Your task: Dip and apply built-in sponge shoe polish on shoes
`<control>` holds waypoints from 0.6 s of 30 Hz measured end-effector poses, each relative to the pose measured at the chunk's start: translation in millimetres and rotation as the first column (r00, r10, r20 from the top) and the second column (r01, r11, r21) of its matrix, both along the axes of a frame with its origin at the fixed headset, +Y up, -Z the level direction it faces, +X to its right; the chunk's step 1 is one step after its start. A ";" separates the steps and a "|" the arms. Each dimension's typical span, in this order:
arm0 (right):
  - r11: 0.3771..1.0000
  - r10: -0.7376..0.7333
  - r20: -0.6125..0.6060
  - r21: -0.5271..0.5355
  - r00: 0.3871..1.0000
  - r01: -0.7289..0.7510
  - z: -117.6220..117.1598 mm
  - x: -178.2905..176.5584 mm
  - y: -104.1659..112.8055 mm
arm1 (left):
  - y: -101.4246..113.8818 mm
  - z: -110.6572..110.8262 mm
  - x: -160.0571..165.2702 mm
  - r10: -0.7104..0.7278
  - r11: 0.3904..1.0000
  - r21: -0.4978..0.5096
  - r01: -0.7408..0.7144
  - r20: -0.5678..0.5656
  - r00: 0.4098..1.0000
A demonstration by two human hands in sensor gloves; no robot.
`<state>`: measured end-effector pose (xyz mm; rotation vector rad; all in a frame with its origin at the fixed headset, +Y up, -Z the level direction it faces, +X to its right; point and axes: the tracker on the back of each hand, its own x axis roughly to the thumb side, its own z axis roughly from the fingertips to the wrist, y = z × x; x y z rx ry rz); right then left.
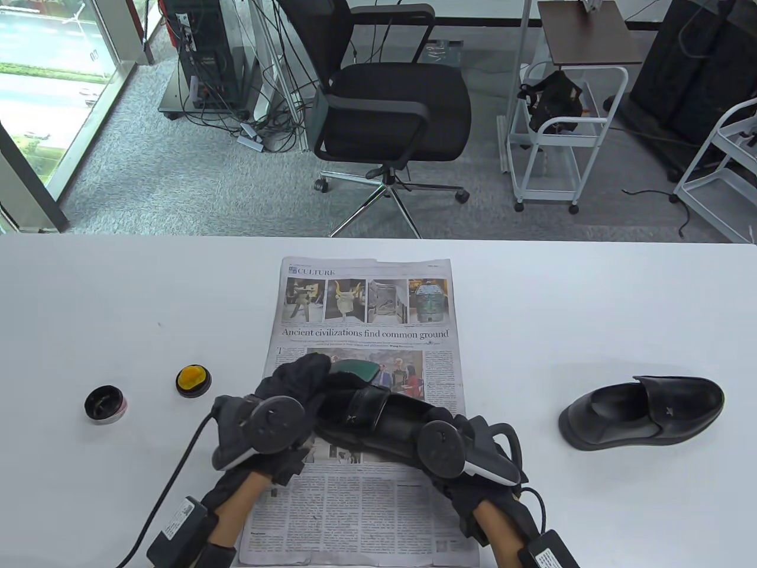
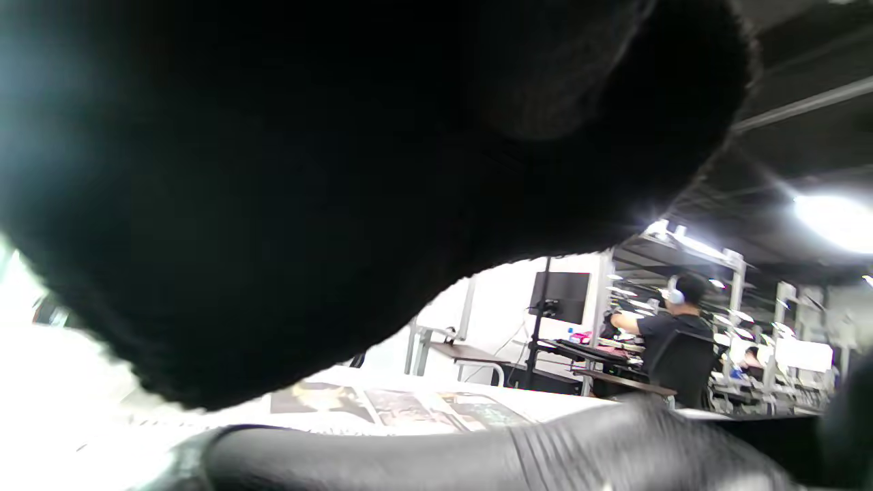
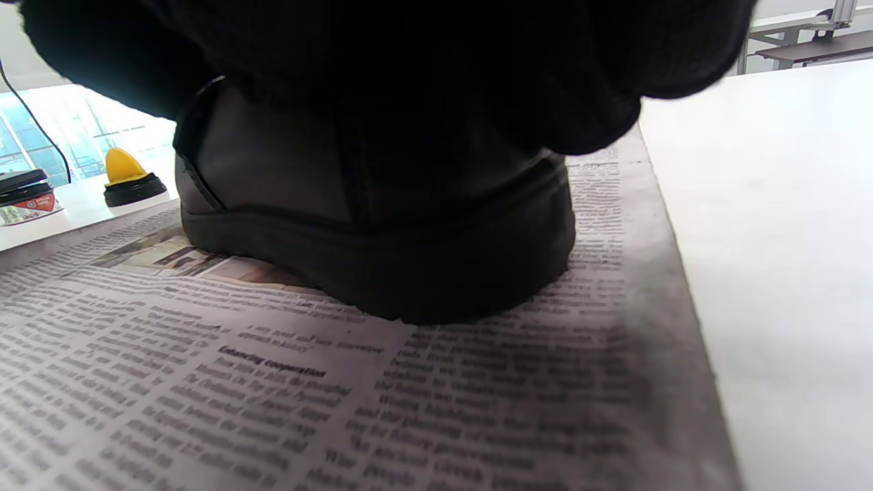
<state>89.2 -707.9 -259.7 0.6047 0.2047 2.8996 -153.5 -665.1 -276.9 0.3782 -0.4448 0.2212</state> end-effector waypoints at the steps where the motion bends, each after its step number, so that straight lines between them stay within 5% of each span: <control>1: 1.000 0.000 0.000 0.000 1.000 0.000 0.0 0.0 -0.1 | -4.5 2.3 6.1 -0.036 0.999 0.023 0.035 0.029 0.999; 4: 1.000 -0.001 0.000 0.001 1.000 0.001 -0.1 0.0 -0.2 | -20.5 3.2 24.9 -0.193 0.981 0.028 0.191 0.139 0.971; 9: 1.000 -0.004 0.000 0.003 1.000 0.004 -0.1 0.0 -0.7 | -40.4 -1.8 25.9 -0.234 0.928 -0.213 0.307 0.309 0.922; 13: 1.000 -0.002 -0.002 0.004 1.000 0.002 -0.1 -0.1 -0.8 | -33.1 -1.7 17.7 -0.226 0.957 -0.113 0.266 0.278 0.934; 18: 1.000 -0.008 -0.002 0.000 1.000 0.008 0.0 0.1 -1.2 | -36.1 -6.5 0.7 -0.406 0.899 -0.110 0.424 0.154 0.901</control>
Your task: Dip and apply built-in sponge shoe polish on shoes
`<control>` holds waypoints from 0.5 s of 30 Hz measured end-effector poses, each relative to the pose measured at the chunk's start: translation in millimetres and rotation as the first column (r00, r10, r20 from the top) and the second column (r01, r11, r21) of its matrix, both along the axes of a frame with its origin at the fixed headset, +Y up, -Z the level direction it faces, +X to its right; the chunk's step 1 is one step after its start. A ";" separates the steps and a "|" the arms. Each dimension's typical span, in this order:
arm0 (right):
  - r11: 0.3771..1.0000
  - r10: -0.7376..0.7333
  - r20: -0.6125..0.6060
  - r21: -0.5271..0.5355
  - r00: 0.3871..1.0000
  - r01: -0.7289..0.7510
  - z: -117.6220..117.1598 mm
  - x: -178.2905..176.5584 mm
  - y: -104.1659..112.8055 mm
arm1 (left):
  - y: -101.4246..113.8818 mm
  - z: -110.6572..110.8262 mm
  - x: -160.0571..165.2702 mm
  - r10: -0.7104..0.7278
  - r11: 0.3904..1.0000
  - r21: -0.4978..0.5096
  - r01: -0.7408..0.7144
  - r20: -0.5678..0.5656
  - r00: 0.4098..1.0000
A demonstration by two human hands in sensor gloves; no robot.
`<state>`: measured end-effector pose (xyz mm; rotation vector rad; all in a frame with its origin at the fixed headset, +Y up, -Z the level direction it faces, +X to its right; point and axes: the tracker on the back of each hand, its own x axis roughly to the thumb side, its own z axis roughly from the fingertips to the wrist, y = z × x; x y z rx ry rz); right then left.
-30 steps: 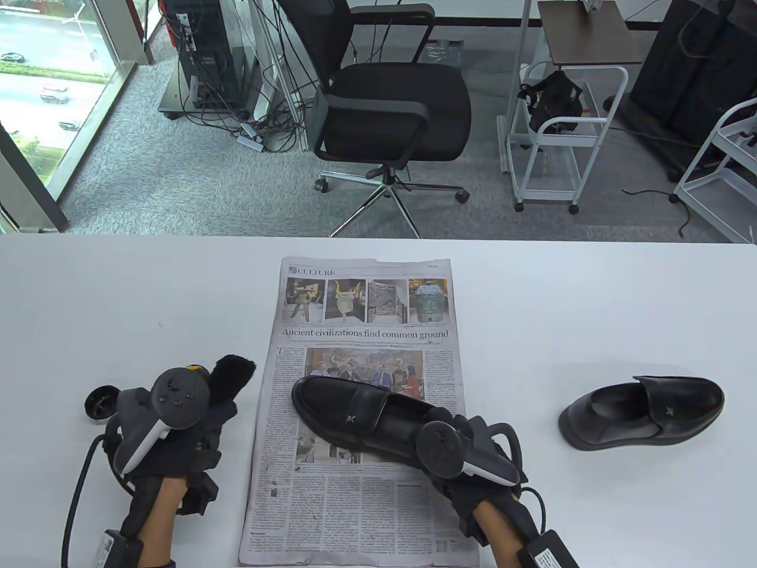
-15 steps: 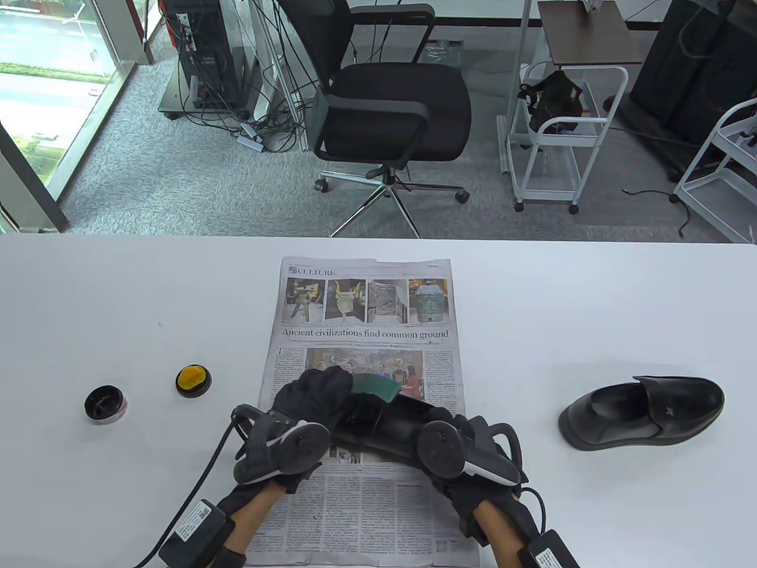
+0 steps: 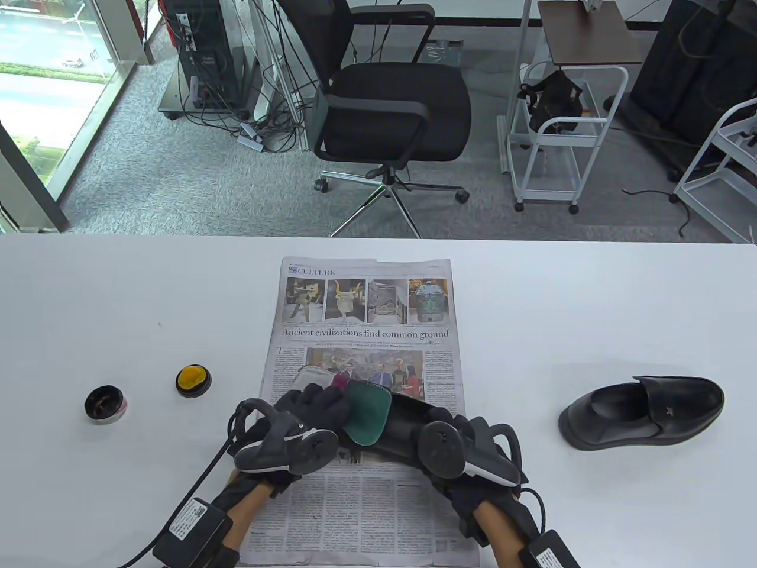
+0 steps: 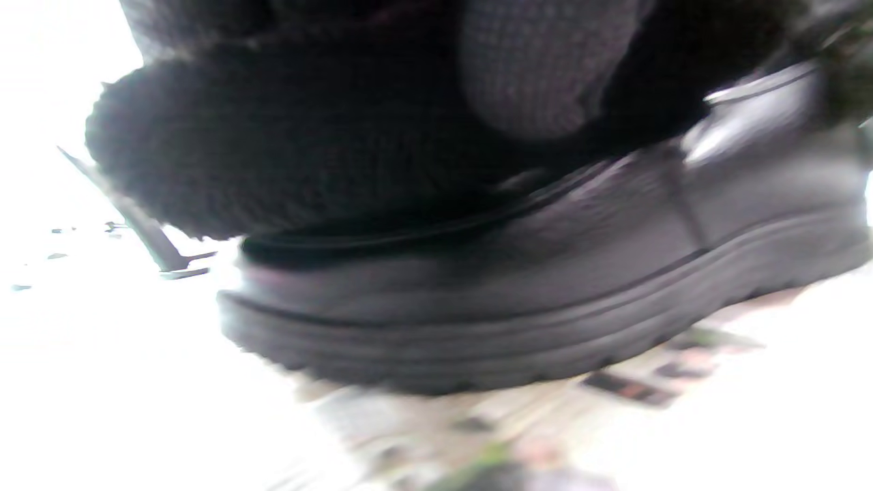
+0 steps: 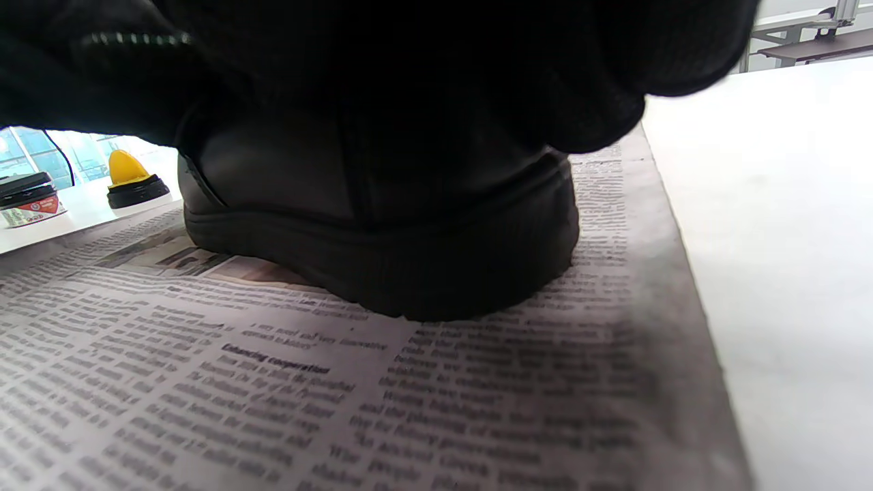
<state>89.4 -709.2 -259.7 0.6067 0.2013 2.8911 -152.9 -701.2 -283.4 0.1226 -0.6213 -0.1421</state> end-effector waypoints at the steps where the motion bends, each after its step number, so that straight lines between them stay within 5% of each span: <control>1: 1.000 -0.001 0.000 -0.001 1.000 0.001 0.0 0.0 -0.1 | 0.6 -1.2 -4.9 -0.009 1.000 0.004 0.009 -0.027 1.000; 9: 1.000 0.000 0.002 -0.003 1.000 0.000 0.2 0.2 -0.2 | 24.5 -14.5 -66.8 0.273 0.962 0.134 -0.239 -0.399 0.875; 15: 1.000 -0.016 0.015 -0.008 1.000 0.016 0.5 0.3 -0.9 | 42.5 -3.2 -68.7 0.454 0.890 0.210 -0.405 -0.317 0.833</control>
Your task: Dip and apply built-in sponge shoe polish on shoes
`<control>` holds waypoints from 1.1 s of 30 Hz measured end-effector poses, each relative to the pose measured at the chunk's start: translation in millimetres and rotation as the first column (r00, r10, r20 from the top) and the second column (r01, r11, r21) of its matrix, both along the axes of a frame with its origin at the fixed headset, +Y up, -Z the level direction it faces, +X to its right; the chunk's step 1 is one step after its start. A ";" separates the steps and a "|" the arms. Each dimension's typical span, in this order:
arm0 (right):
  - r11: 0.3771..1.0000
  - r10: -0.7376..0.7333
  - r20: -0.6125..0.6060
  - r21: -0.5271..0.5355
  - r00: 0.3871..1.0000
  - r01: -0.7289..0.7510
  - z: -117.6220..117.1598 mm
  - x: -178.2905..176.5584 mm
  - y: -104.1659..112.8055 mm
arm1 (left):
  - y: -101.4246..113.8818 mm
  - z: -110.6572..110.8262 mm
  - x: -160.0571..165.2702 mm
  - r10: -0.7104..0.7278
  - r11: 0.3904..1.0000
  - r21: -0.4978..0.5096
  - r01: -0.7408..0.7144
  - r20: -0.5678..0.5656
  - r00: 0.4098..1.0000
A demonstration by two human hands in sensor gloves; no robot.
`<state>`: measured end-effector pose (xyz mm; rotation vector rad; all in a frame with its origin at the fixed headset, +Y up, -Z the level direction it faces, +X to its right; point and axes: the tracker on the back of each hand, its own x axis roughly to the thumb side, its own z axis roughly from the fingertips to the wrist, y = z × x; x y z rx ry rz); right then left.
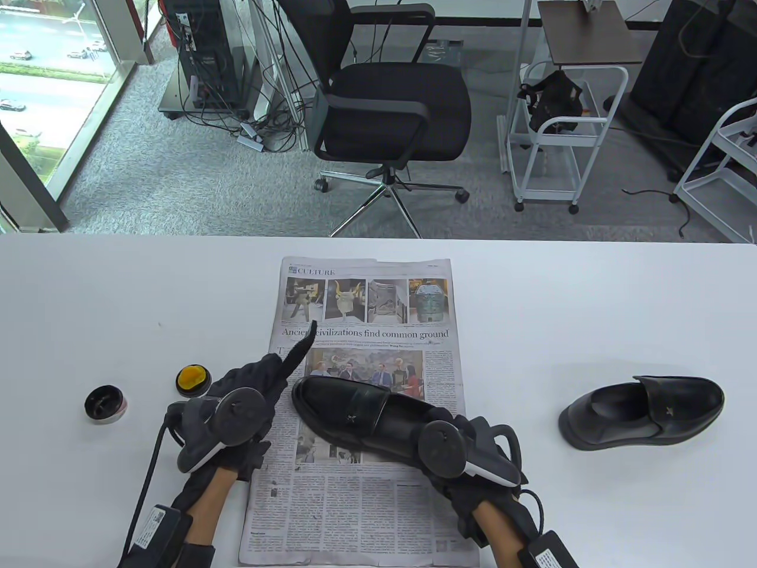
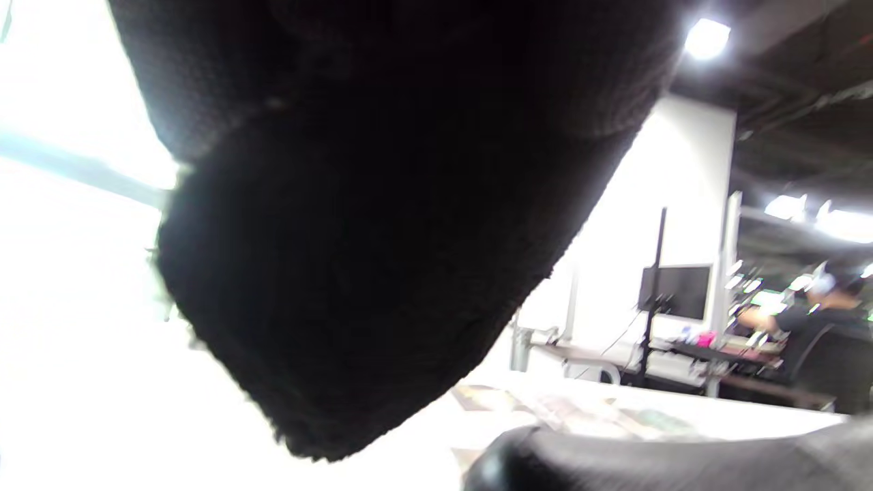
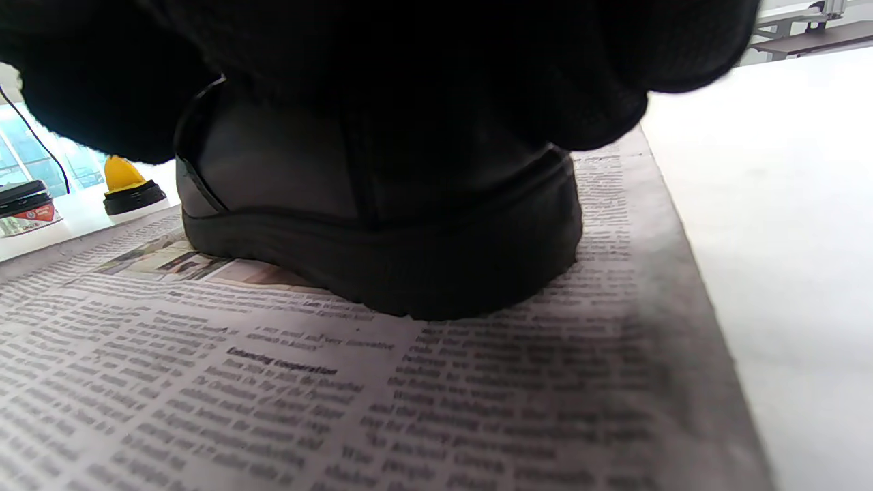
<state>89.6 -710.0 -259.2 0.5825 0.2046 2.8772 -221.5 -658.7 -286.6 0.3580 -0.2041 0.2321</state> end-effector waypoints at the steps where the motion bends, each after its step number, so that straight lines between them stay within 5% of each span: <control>1: 1.000 0.006 -0.005 0.003 1.000 -0.006 -0.2 -0.1 0.0 | 1.8 2.5 5.7 0.015 1.000 0.025 -0.017 0.072 0.997; 4: 1.000 0.005 -0.005 -0.001 1.000 -0.005 -0.3 0.0 0.0 | 1.2 10.1 28.2 -0.025 0.998 0.056 0.008 0.294 0.955; 8: 1.000 0.004 -0.003 -0.002 1.000 -0.004 -0.2 0.1 -0.1 | -15.4 21.4 63.4 -0.210 0.977 0.058 0.204 0.398 0.893; 15: 1.000 -0.008 0.003 -0.007 1.000 0.008 0.1 0.5 -0.7 | -38.9 4.9 48.0 -0.308 0.900 -0.179 0.398 0.385 0.870; 18: 1.000 0.000 -0.005 -0.005 1.000 0.000 -0.3 0.6 -0.5 | -41.1 -1.2 35.9 -0.358 0.880 -0.191 0.434 0.333 0.872; 25: 1.000 -0.004 -0.004 -0.006 1.000 0.004 -0.2 0.9 -0.7 | -10.2 1.0 23.0 -0.092 0.993 -0.056 0.101 0.145 0.985; 29: 1.000 -0.003 -0.002 -0.007 1.000 0.003 -0.3 0.9 -0.8 | -7.6 9.0 31.5 0.024 0.999 0.037 -0.032 0.196 0.980; 33: 1.000 -0.005 0.002 -0.007 1.000 0.005 -0.2 0.9 -0.9 | -17.6 14.6 57.7 -0.056 0.998 0.056 0.042 0.273 0.960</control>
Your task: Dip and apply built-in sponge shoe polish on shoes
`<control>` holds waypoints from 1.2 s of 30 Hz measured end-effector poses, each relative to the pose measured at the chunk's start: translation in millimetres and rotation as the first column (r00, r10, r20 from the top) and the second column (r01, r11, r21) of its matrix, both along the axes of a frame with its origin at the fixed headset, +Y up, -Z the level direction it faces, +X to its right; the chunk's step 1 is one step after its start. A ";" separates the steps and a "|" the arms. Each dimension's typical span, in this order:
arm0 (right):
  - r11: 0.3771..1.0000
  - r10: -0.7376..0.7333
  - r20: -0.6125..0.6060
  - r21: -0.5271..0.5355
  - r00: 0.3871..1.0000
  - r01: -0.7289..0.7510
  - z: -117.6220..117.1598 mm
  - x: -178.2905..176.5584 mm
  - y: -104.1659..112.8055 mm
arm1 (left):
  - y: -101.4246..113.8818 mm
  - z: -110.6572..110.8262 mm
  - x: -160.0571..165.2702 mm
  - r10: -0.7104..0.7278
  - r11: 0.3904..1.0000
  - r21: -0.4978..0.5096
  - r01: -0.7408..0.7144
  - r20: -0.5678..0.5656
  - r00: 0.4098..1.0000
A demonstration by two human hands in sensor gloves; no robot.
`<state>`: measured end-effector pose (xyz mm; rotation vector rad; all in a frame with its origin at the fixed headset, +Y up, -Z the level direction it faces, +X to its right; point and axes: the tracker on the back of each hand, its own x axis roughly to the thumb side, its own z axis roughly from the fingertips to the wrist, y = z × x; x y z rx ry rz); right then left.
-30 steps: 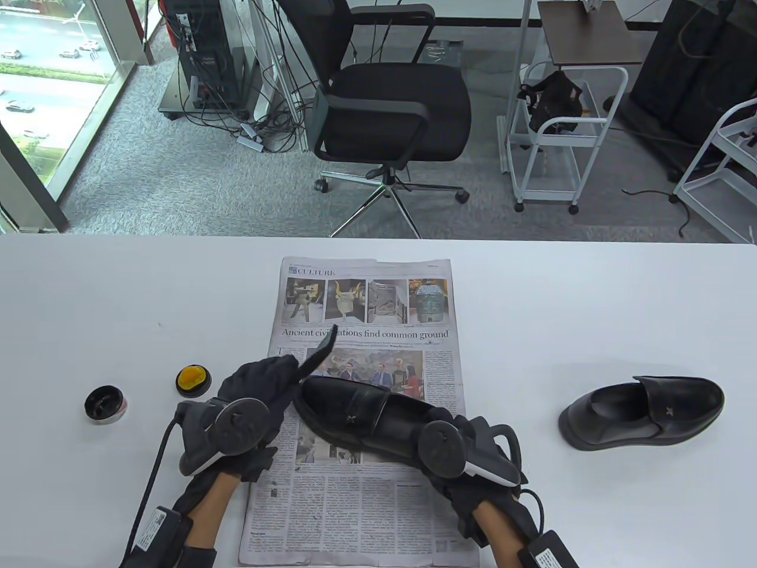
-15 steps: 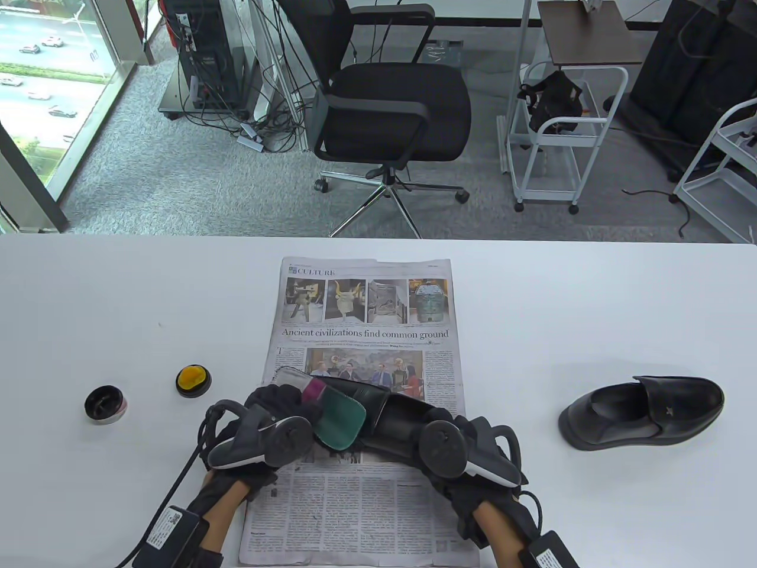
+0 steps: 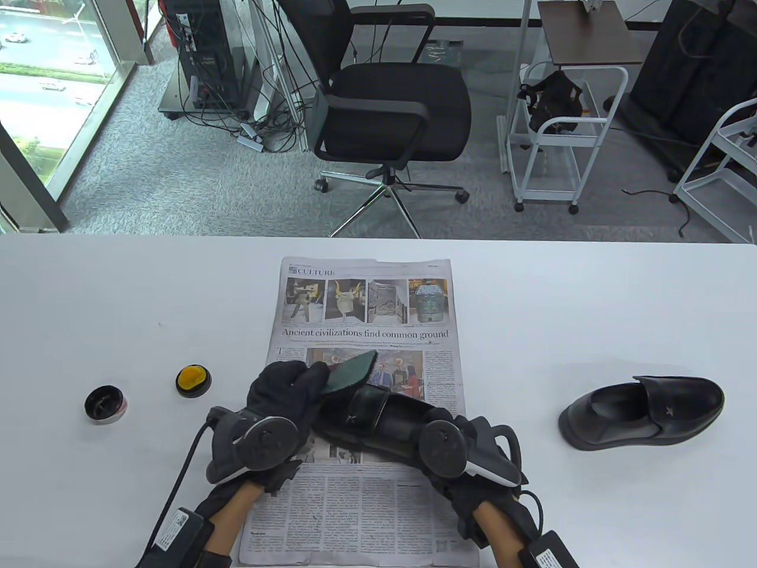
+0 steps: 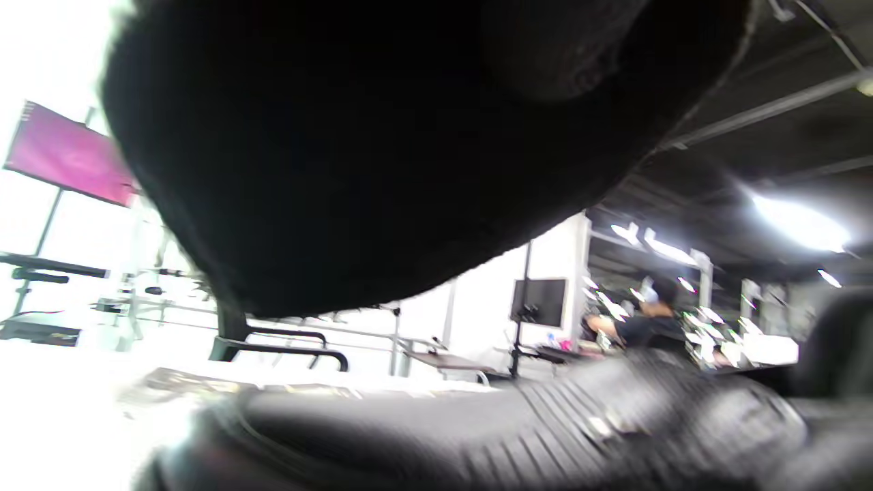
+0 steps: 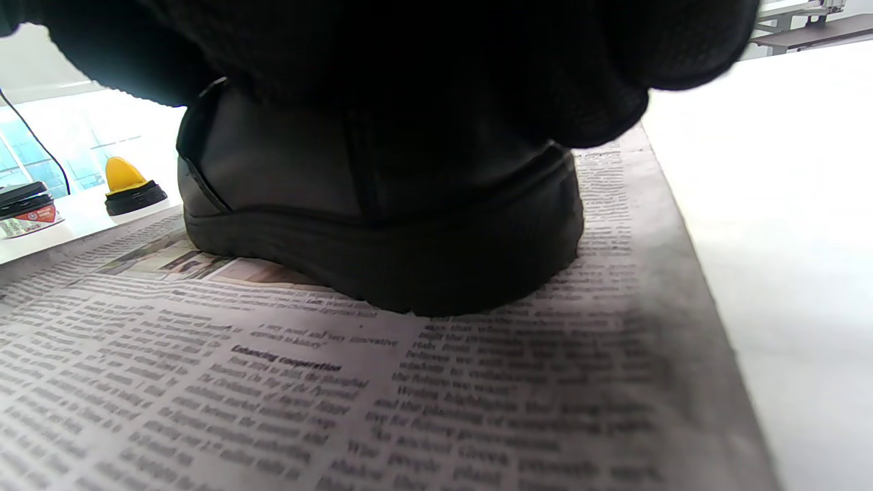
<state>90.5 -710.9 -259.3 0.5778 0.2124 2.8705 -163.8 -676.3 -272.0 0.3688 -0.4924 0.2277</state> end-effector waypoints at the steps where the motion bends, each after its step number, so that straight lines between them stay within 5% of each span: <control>1: 1.000 -0.002 0.002 0.000 1.000 0.002 0.1 0.0 -0.1 | -5.3 1.6 9.2 -0.049 0.999 -0.008 0.049 0.012 0.999; 8: 1.000 0.001 0.001 0.006 1.000 -0.001 0.5 0.0 -0.2 | -28.9 -2.5 42.0 -0.469 0.883 0.012 0.469 0.025 0.883; 15: 1.000 -0.010 0.001 -0.001 1.000 0.010 0.0 -0.2 -0.7 | -32.8 -19.8 15.3 -0.509 0.860 -0.131 0.493 -0.147 0.848; 24: 1.000 -0.011 0.002 -0.002 1.000 0.011 0.2 0.0 -1.0 | -7.9 -16.4 -34.9 -0.238 0.966 -0.178 0.187 -0.337 0.911; 29: 1.000 -0.018 0.013 -0.007 1.000 0.018 0.6 0.2 -1.3 | 0.1 -6.2 -20.4 0.013 0.977 -0.205 -0.061 -0.227 0.974; 36: 1.000 -0.021 0.010 -0.010 1.000 0.021 0.3 0.5 -1.2 | -9.1 10.5 18.8 -0.065 0.992 -0.109 0.065 -0.004 0.998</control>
